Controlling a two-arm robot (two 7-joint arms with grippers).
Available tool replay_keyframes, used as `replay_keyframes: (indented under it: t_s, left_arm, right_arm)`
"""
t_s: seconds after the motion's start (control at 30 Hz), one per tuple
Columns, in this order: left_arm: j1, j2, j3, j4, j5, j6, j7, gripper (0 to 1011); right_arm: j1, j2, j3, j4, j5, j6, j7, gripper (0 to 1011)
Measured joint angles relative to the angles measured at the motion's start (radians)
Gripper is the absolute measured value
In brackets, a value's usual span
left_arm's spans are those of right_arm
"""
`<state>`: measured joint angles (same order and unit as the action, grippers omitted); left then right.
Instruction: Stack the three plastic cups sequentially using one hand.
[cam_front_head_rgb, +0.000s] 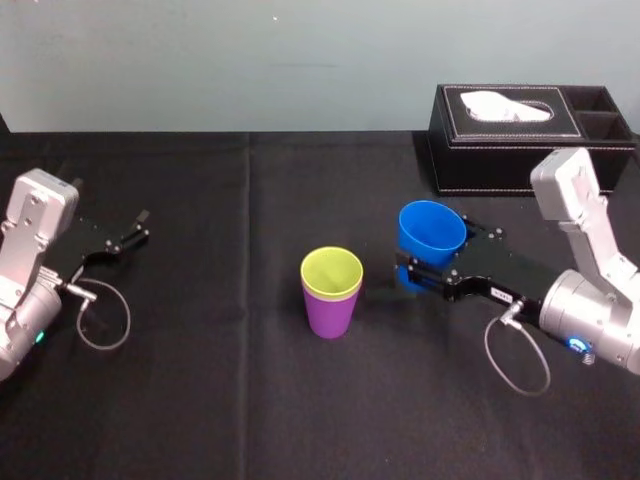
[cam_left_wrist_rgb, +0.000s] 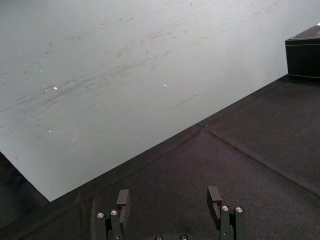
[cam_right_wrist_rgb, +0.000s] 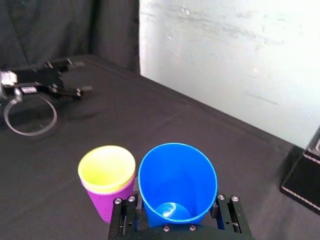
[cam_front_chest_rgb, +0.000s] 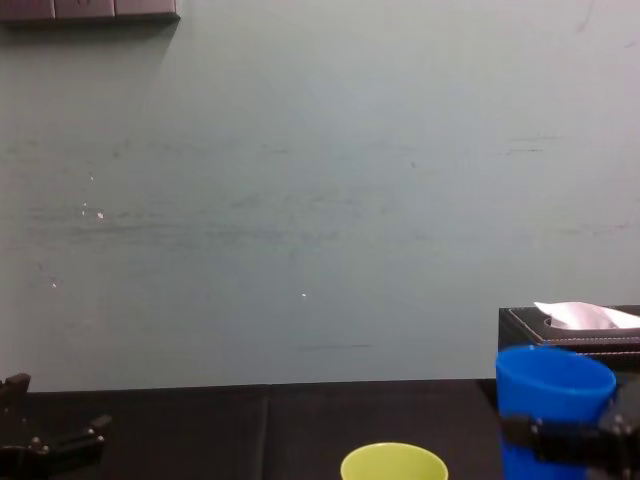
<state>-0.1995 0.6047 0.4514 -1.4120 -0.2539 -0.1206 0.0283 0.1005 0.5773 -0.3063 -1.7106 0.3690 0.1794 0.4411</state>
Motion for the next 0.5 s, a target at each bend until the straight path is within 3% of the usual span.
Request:
replay_keyframes:
  t_s: [0.23,0.5]
  left_arm:
    - [0.0,0.0,0.0,0.0,0.0,0.0,0.0,1011]
    - [0.0,0.0,0.0,0.0,0.0,0.0,0.0,1011]
  right_arm:
    - [0.018,0.015,0.002,-0.049,0.034,0.024,0.016,726]
    - [0.054,0.025,-0.027,-0.07,0.05,0.045,0.029,726]
